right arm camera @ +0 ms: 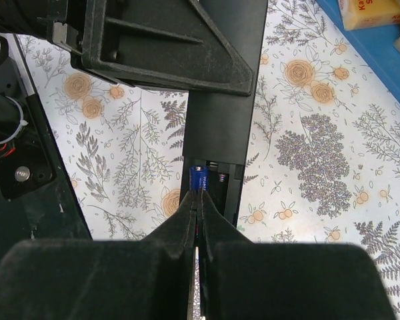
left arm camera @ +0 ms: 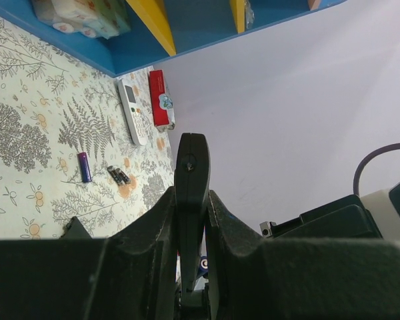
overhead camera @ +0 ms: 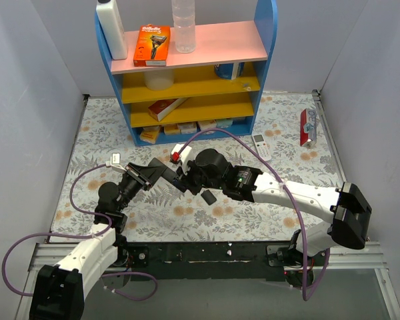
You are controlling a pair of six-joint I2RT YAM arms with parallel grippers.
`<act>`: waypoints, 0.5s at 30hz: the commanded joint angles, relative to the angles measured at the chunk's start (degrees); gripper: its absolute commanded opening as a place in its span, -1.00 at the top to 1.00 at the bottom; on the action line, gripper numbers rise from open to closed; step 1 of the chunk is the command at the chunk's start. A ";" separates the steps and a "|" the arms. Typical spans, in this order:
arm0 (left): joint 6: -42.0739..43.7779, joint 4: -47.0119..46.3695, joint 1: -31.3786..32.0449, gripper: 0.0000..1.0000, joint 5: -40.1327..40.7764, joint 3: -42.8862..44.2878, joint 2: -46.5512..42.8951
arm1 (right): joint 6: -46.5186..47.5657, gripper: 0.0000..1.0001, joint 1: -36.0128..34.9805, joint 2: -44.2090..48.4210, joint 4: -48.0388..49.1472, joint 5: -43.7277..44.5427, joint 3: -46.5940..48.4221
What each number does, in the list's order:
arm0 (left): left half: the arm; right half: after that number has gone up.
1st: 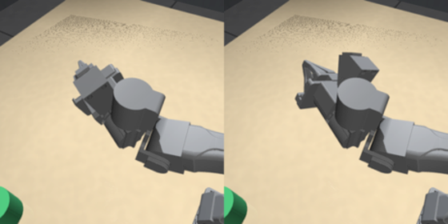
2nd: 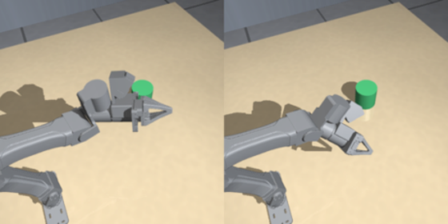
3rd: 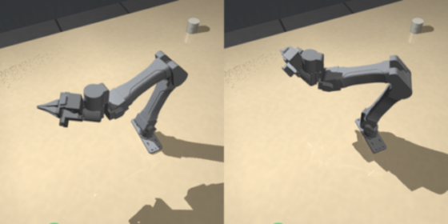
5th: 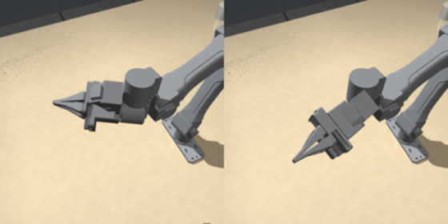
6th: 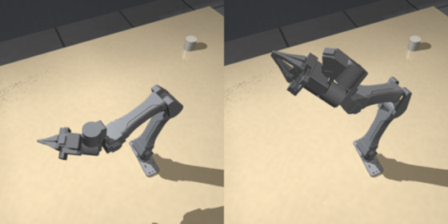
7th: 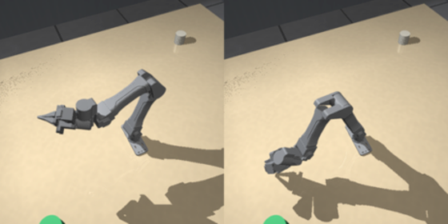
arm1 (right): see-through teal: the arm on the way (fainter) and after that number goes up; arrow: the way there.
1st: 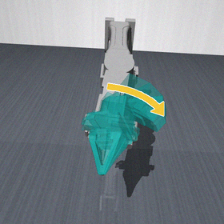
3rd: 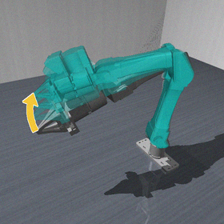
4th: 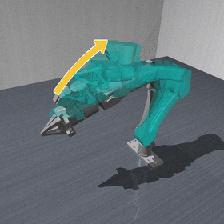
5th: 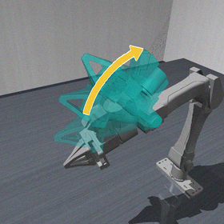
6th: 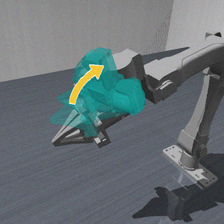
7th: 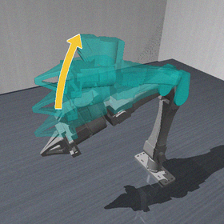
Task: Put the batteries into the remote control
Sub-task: Load the battery into the remote control.
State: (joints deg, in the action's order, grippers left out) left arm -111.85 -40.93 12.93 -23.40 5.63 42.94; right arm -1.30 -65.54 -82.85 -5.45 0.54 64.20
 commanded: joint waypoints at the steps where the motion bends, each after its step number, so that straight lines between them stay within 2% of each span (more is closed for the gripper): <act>1: -1.00 -1.62 0.34 1.00 -0.25 1.67 -1.19 | -0.02 0.97 -0.21 0.93 -1.05 1.48 1.00; 6: -1.09 -3.37 0.34 1.00 -0.86 -1.23 1.35 | 0.24 0.91 -0.20 -0.20 -1.05 1.84 3.03; 12: -0.47 -3.81 0.34 1.00 -1.39 -2.20 2.85 | 0.95 0.63 -0.20 -0.56 -1.23 2.28 4.35; 15: -0.47 -4.16 0.34 1.00 -1.30 -2.55 3.03 | 1.12 0.60 -0.12 -1.17 -1.66 2.19 5.31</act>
State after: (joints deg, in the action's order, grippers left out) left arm -112.33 -42.63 12.99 -24.03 3.79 45.89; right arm -1.06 -65.63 -83.33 -7.29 1.83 65.91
